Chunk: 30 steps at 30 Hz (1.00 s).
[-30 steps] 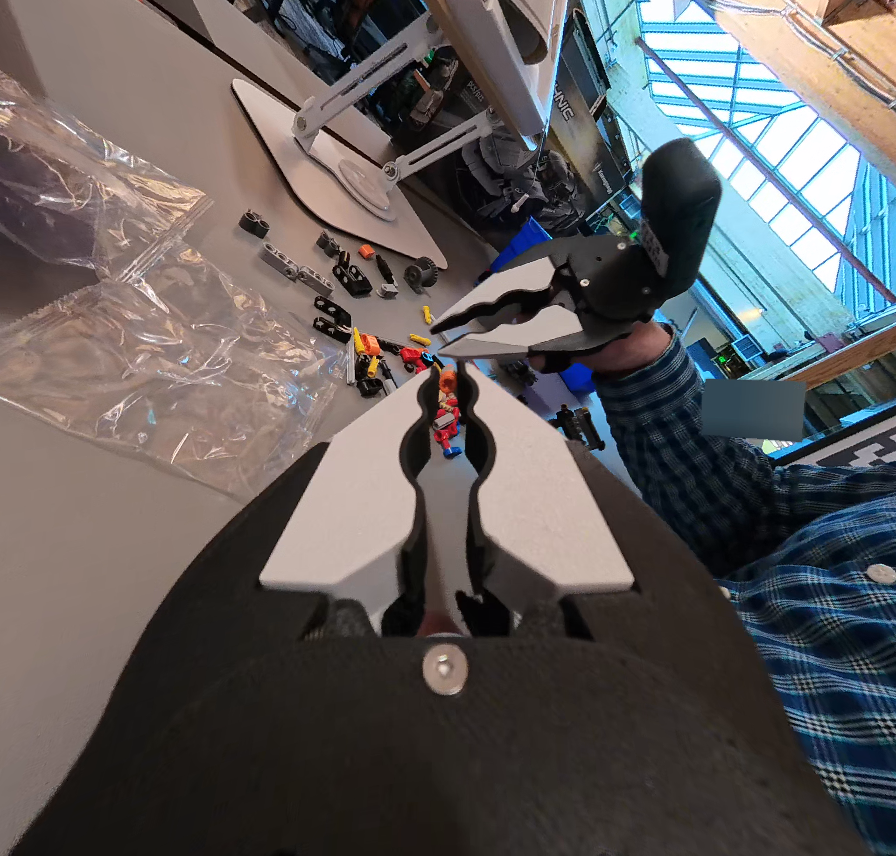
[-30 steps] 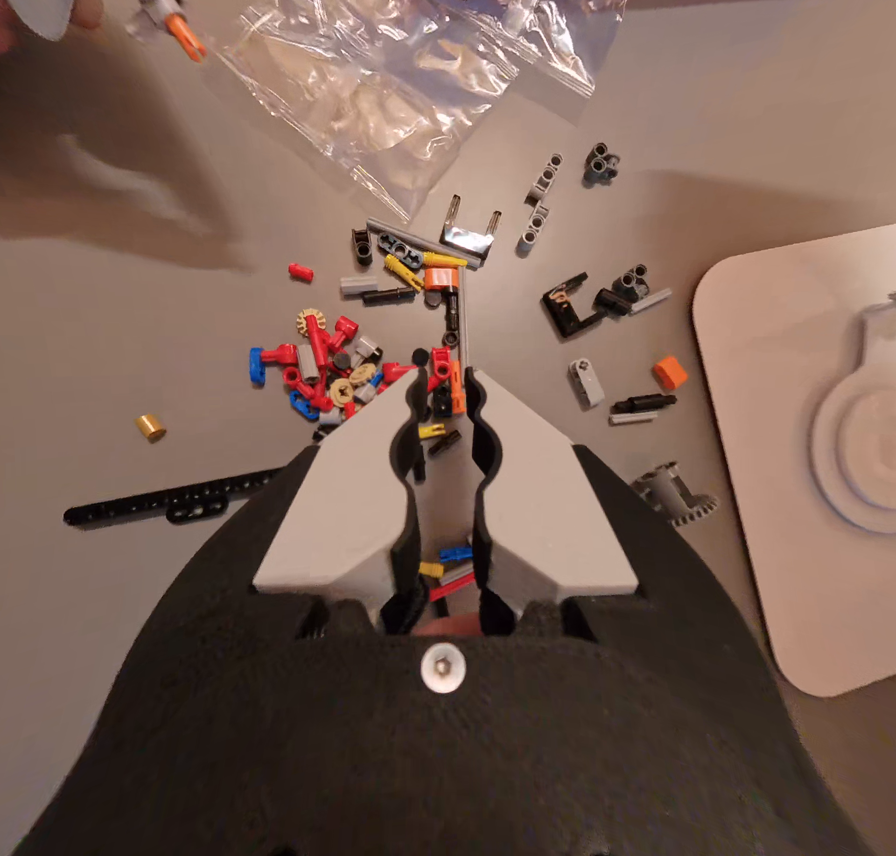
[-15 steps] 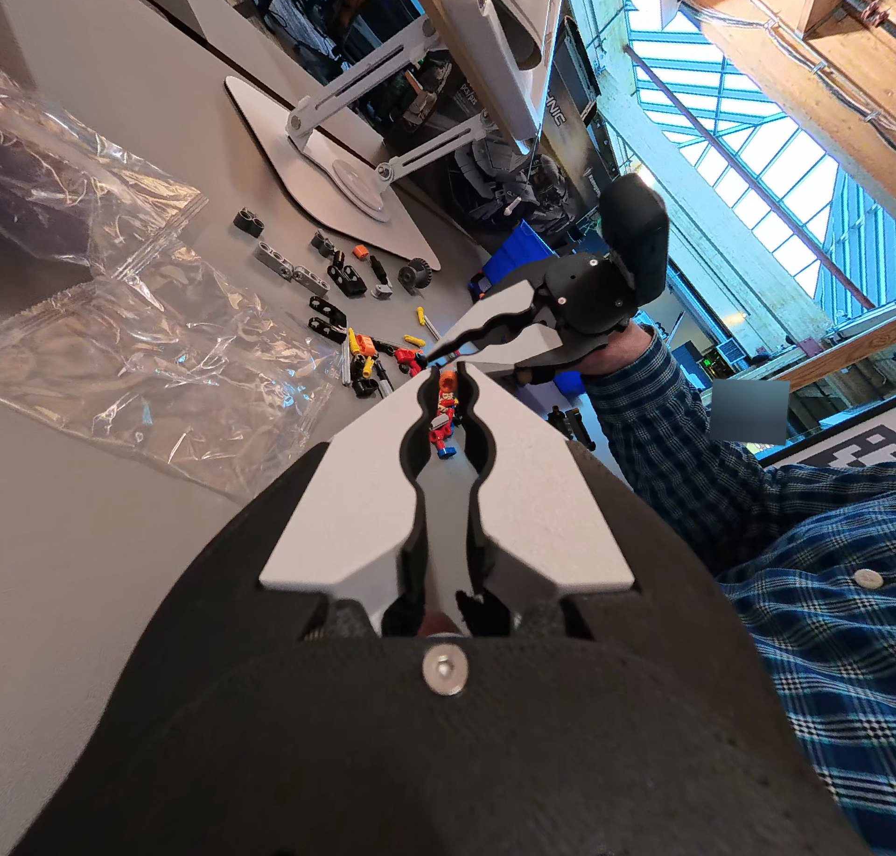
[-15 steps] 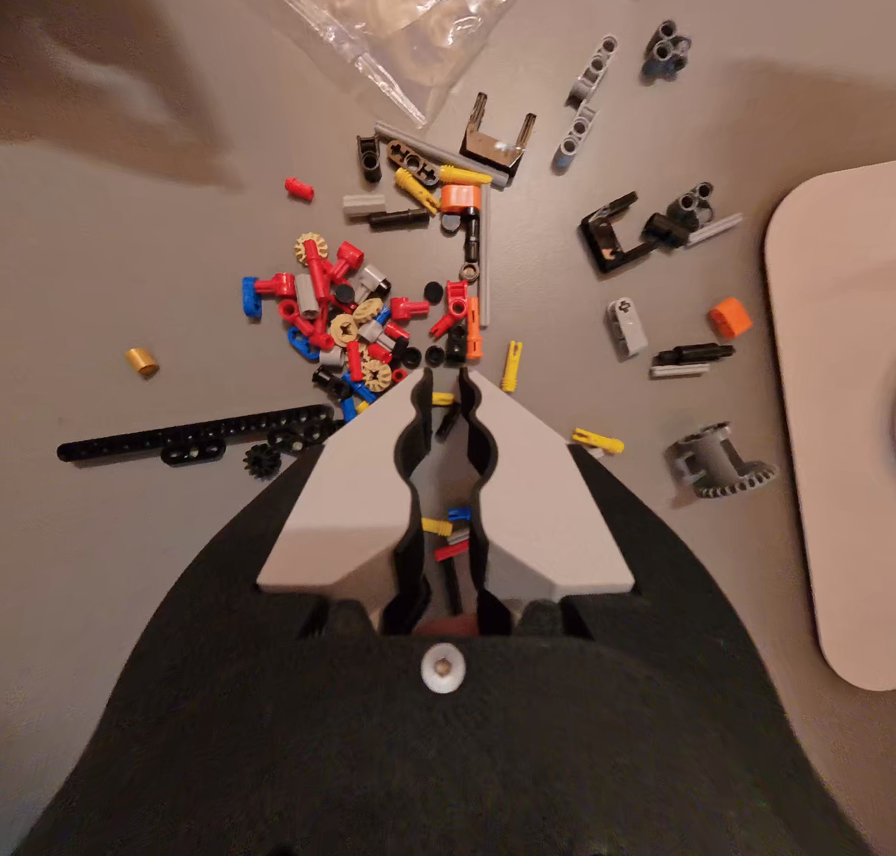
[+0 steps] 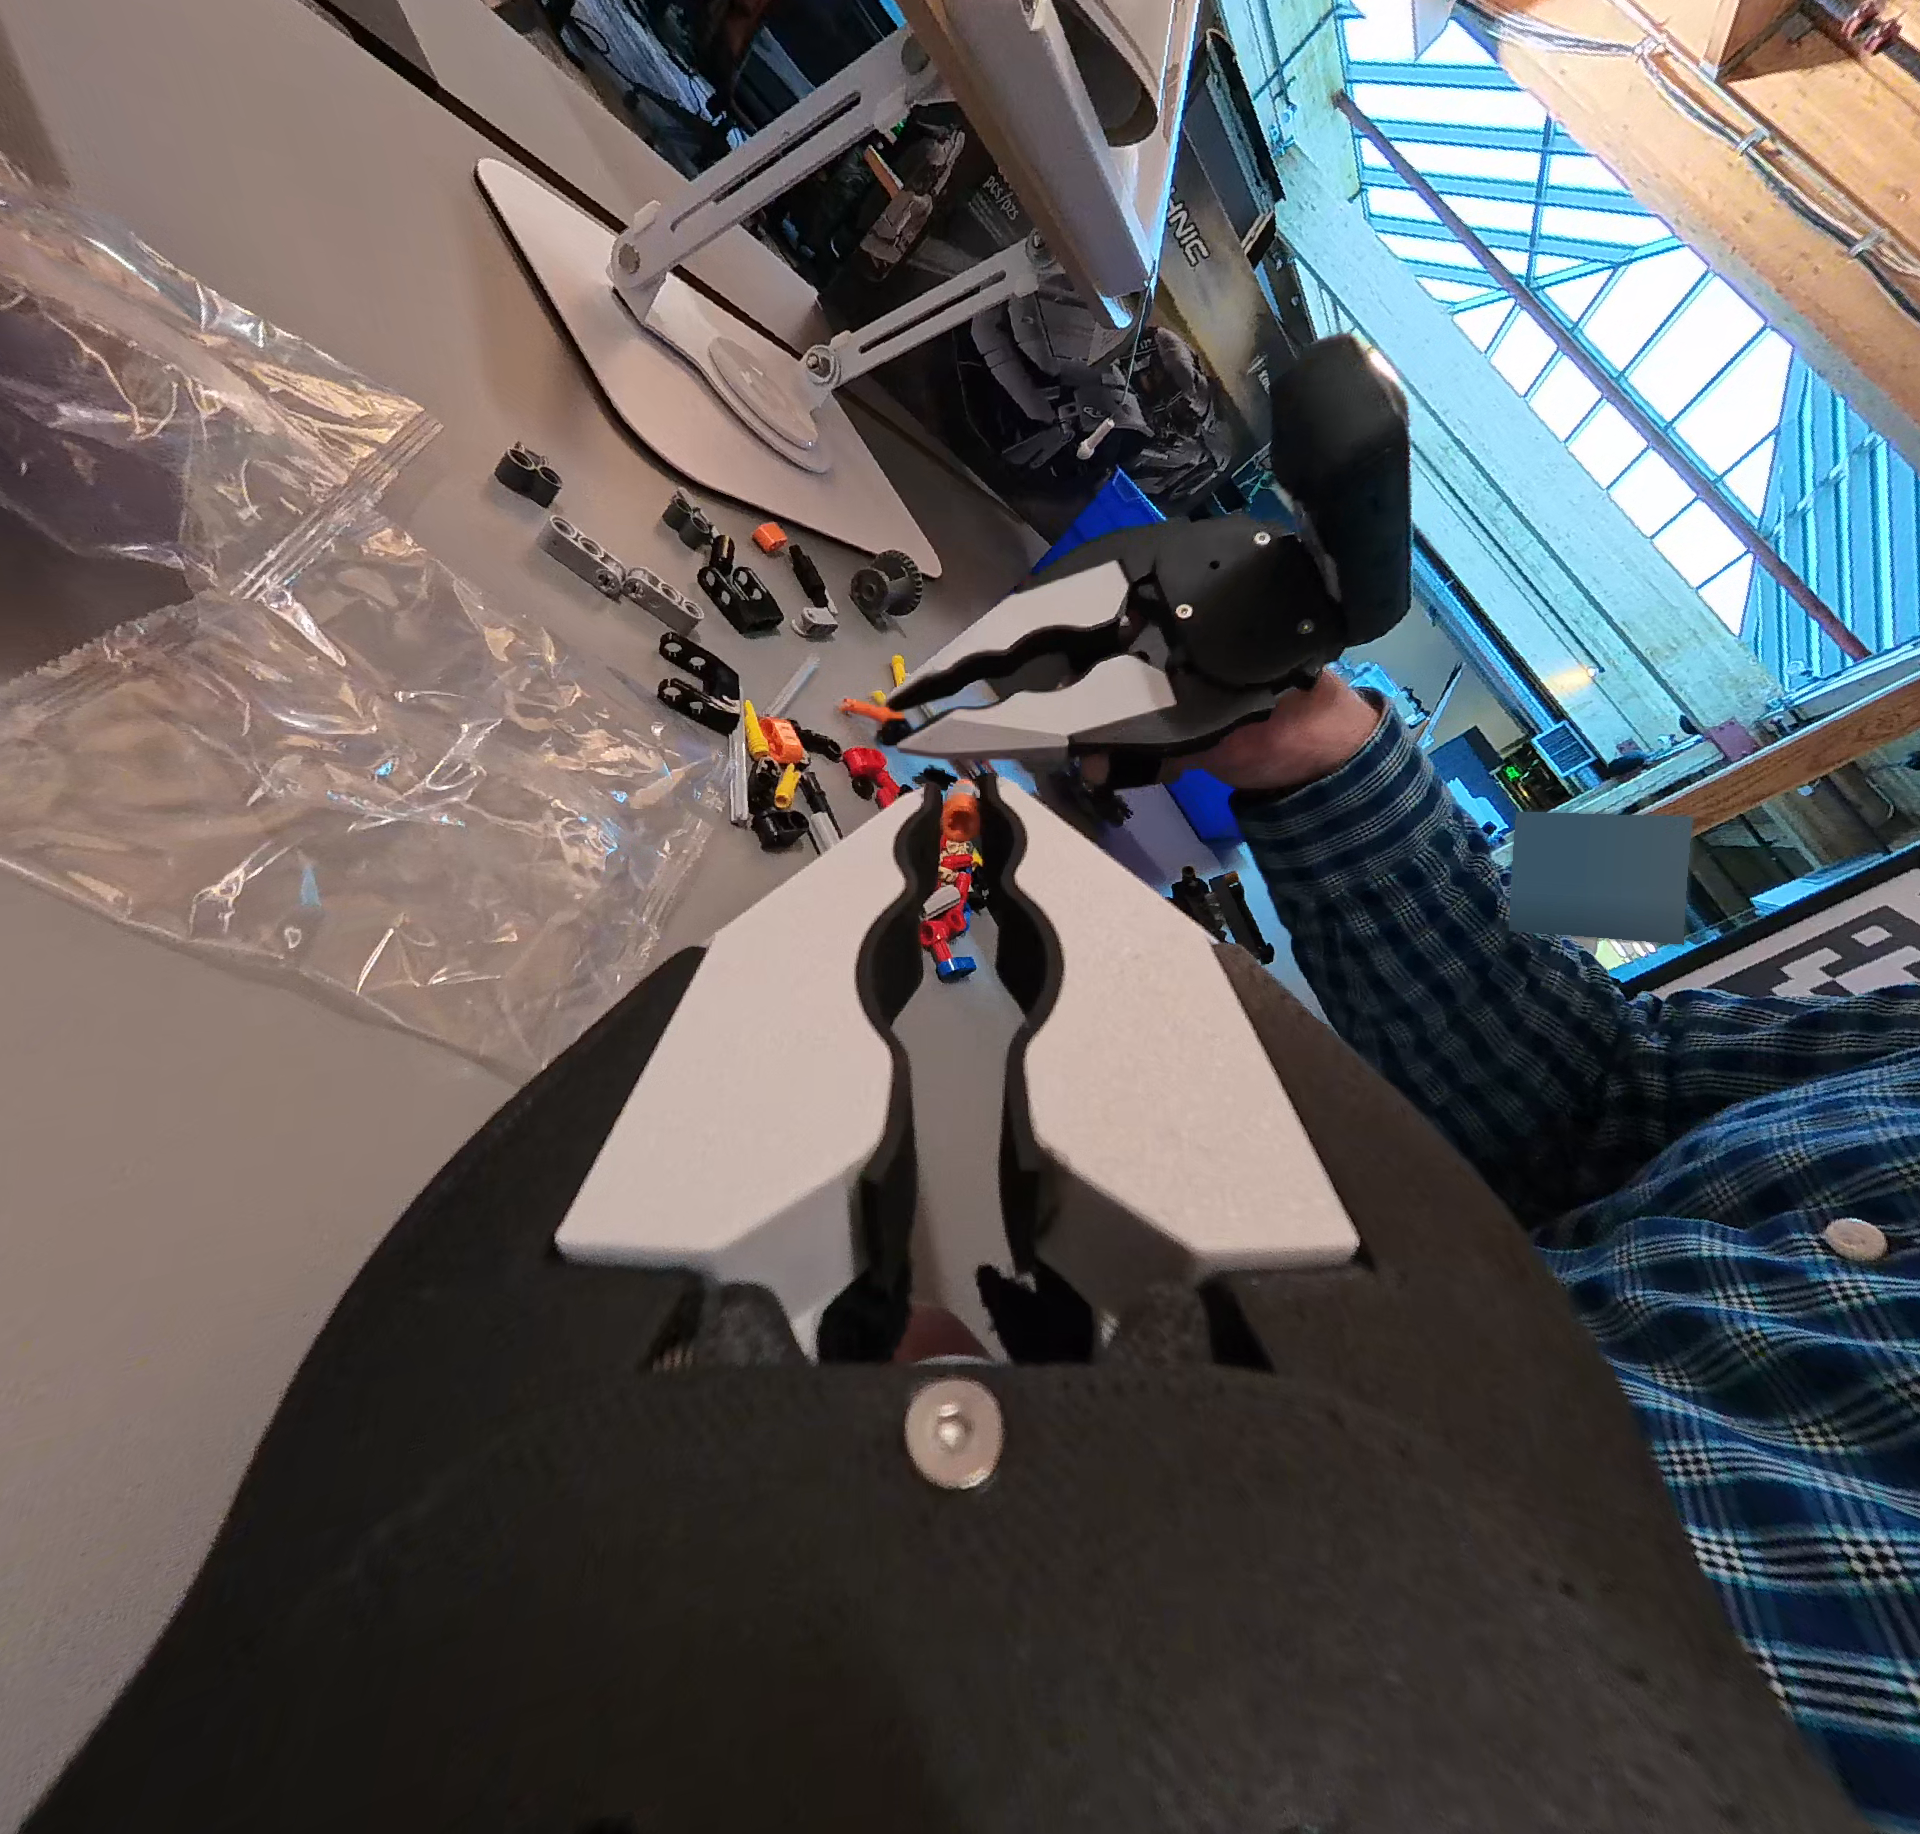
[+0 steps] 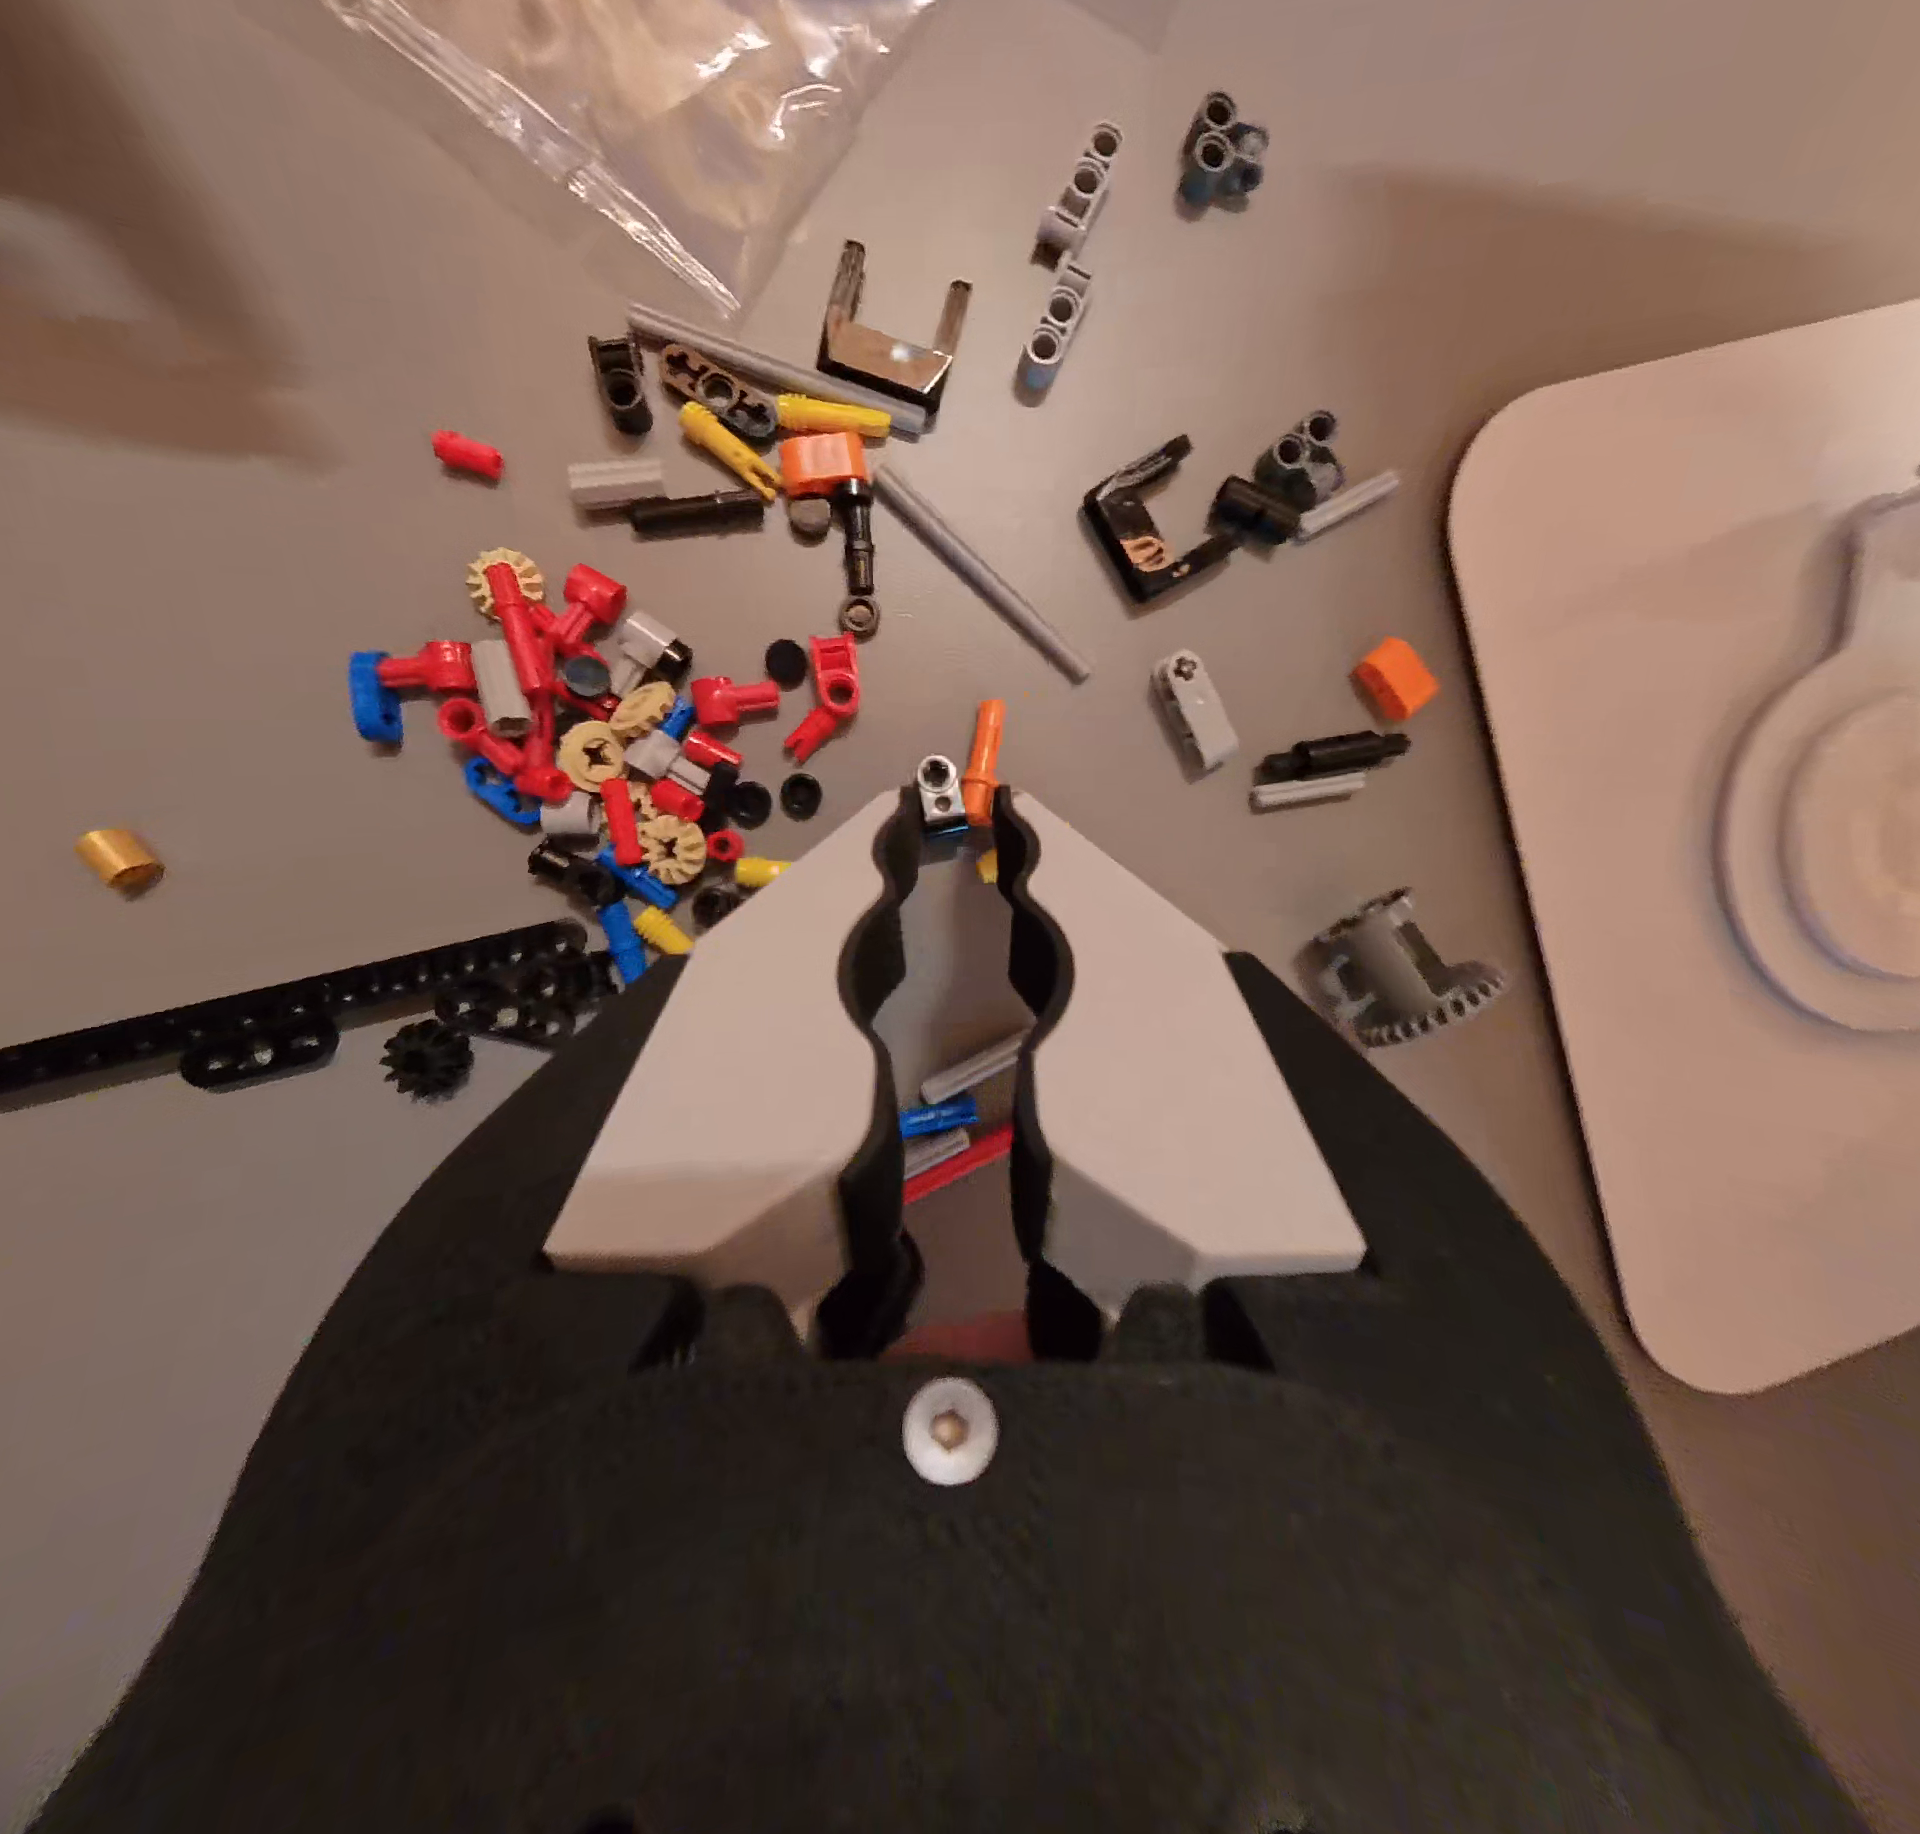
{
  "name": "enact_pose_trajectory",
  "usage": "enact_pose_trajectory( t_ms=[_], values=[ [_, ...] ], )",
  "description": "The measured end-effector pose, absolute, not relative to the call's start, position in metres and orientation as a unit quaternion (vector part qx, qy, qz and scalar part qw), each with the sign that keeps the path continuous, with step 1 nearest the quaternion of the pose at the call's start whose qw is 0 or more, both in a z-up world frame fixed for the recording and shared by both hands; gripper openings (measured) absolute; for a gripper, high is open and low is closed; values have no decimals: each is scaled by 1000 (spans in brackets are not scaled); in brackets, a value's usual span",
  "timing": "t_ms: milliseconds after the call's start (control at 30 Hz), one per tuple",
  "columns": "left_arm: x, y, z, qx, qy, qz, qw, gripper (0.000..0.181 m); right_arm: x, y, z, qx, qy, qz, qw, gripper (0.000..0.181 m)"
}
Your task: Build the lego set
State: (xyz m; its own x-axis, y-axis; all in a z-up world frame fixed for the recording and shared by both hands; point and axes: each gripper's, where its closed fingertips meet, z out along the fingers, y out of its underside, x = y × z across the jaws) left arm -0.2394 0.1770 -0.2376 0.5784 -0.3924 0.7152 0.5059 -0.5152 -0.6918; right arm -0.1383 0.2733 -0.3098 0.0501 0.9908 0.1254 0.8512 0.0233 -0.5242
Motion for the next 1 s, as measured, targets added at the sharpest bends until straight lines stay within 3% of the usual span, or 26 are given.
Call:
enact_pose_trajectory(
  t_ms=[667,1000],
  values=[
    [-238,177,-238,-742,-35,-455,491,4,-141,209,-310,-649,-704,210,196,10],
    [-237,176,-238,-743,-32,-455,490,4,-154,201,-302,-641,-700,227,217,14]
  ],
)
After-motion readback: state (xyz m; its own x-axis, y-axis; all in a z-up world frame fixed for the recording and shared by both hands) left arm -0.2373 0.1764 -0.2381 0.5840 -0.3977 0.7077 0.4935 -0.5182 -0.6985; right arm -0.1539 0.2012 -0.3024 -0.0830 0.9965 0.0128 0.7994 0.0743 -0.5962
